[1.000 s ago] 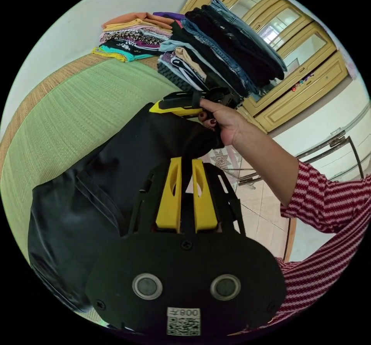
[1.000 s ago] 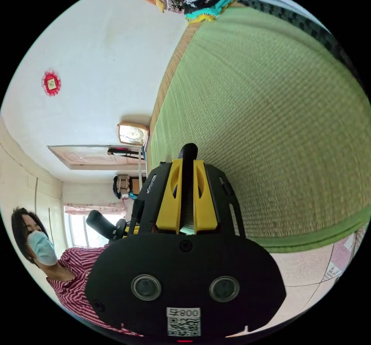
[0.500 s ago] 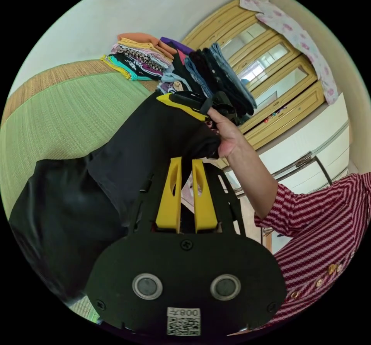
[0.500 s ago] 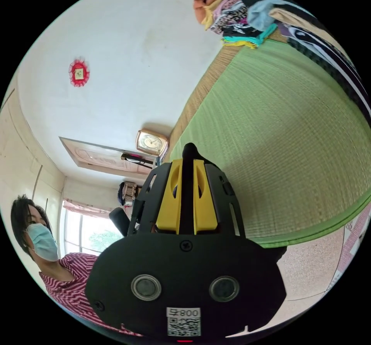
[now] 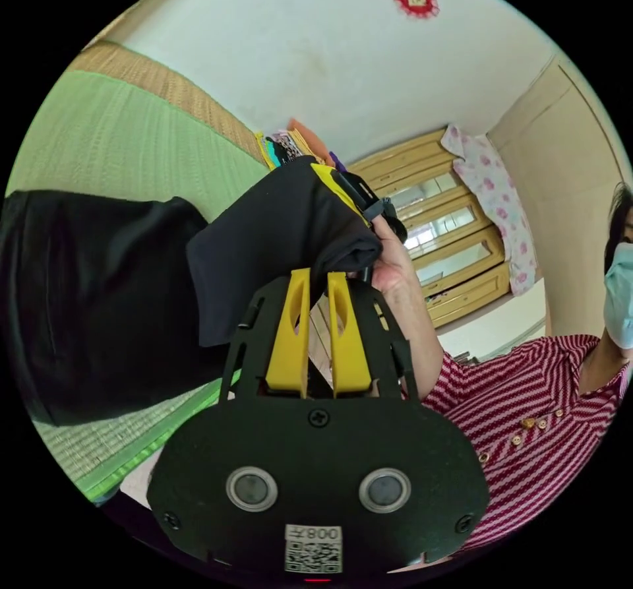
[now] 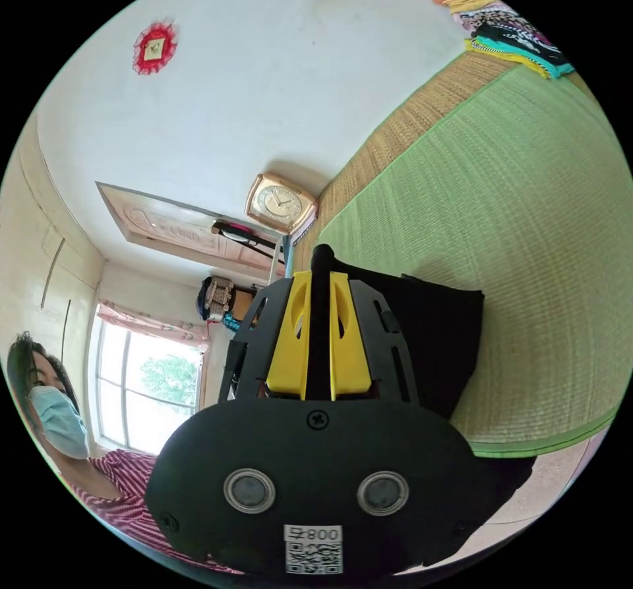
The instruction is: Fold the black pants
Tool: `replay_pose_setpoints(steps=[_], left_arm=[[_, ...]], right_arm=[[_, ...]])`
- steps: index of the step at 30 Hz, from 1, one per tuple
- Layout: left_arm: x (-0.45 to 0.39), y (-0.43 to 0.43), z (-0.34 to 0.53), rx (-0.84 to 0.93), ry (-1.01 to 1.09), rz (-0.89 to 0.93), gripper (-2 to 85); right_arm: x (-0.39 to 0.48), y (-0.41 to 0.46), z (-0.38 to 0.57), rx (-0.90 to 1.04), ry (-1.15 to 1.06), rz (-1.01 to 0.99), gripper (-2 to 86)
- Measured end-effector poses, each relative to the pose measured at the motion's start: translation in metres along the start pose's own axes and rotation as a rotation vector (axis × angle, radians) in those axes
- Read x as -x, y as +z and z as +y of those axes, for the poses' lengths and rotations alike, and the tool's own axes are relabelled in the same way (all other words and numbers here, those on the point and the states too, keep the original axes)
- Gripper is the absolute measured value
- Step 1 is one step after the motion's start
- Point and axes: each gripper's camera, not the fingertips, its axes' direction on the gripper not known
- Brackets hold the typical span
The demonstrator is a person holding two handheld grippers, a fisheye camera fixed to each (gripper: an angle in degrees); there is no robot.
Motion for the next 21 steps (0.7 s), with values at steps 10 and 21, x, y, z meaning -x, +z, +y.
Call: replay_pose_setpoints(steps=[10, 21], left_arm=[[0.034, -0.141, 0.018, -0.254, -0.168, 0.054, 4.1], [0.060, -0.229, 0.034, -0.435, -0.343, 0.092, 4.7]], right_arm=[[0.082, 0.152, -0.008, 0.175, -0.080, 0.047, 3.0], [0.128, 0.307, -0.012, 0.350, -0.097, 0.111, 4.0]])
